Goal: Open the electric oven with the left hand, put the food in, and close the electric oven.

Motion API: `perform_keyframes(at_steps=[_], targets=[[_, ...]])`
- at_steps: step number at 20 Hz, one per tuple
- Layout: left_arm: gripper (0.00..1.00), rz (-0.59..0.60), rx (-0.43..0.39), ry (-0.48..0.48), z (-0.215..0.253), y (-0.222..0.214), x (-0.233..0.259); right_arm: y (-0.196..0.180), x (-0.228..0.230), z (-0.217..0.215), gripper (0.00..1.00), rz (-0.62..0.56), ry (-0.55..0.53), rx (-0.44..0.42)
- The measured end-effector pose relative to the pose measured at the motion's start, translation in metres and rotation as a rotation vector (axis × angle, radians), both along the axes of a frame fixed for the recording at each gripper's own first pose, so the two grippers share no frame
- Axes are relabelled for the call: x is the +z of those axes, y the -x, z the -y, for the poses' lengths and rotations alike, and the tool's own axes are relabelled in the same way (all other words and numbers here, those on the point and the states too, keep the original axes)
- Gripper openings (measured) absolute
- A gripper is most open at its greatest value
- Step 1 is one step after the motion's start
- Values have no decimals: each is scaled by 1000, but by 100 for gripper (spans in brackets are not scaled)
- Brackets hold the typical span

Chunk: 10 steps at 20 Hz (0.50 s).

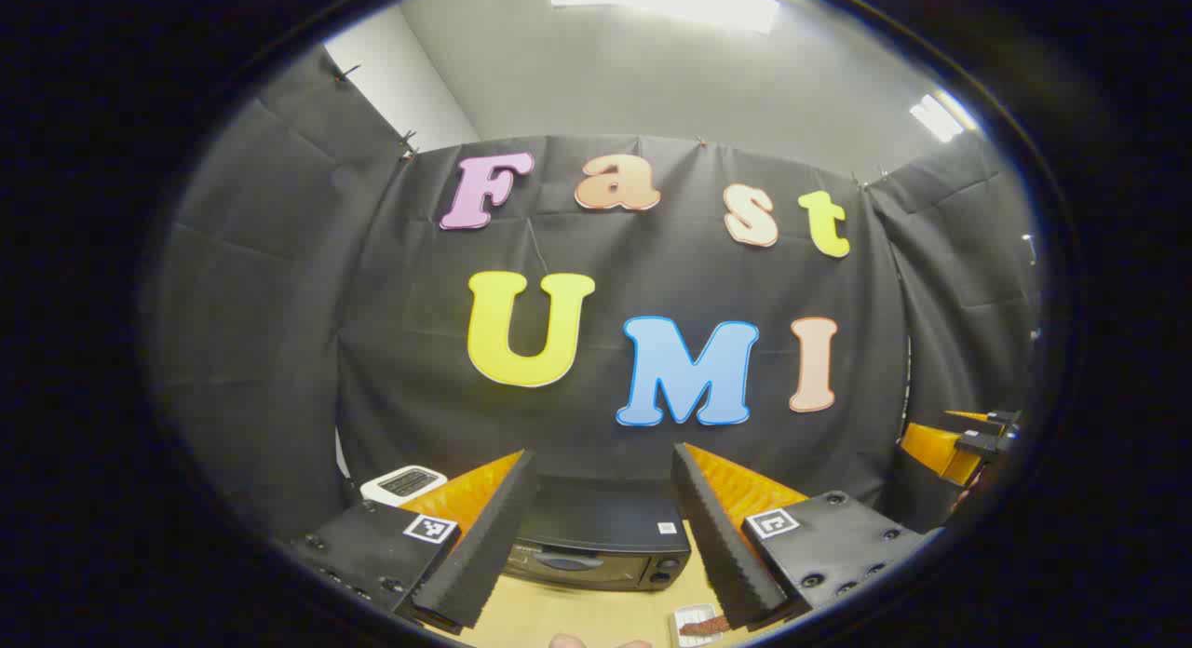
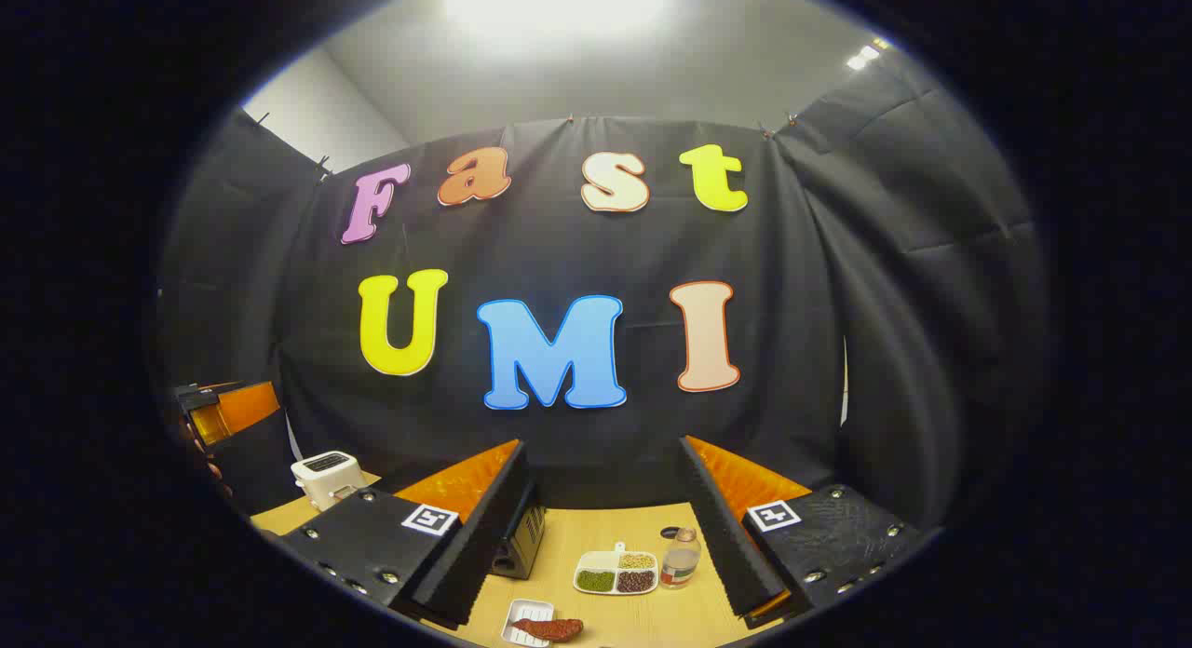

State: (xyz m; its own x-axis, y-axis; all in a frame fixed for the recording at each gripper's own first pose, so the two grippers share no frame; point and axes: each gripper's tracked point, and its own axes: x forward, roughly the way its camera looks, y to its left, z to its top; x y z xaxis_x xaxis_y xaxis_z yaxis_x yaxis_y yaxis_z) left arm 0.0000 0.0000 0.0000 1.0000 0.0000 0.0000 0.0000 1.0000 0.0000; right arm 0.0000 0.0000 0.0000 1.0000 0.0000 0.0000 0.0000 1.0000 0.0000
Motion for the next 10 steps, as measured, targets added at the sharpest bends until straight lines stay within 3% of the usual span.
perform_keyframes(at_steps=[6,10], targets=[[100,-7,22,-4,-5,1,-7,-8,-5,-7,97,-9,6,45],[100,-16,-21,-20,-8,-8,-9,-11,-8,-7,98,-12,-1,3]])
